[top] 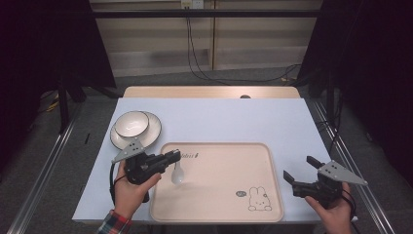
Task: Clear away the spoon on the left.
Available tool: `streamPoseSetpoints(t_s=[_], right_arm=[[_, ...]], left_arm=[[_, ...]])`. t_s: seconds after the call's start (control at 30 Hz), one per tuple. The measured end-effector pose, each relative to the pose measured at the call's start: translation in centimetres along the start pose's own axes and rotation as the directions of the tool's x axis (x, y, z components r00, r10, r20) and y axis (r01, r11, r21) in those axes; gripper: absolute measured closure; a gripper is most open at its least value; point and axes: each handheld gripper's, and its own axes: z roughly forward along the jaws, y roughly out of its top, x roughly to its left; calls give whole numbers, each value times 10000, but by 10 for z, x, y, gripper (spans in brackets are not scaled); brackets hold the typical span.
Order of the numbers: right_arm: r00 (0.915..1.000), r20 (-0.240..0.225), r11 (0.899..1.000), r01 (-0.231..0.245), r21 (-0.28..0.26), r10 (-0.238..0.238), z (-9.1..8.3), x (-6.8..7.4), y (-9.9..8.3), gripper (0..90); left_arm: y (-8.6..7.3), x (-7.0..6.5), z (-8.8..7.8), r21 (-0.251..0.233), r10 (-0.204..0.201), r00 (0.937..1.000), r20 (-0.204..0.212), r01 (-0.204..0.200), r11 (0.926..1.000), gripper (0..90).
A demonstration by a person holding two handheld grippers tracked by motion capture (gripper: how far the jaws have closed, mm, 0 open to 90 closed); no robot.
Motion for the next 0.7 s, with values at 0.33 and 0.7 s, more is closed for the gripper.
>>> streamPoseSetpoints(t_s=[0.33,0.7], right_arm=[[10000,41,10000,23,38,-23,0,1,0,39],[9999,25,9999,107,34,-108,0,1,0,40]], left_arm=[[-10,-15,-1,140,38,9993,365,-43,9999,856],[-24,-14,5,583,-90,9983,574,57,9983,855]])
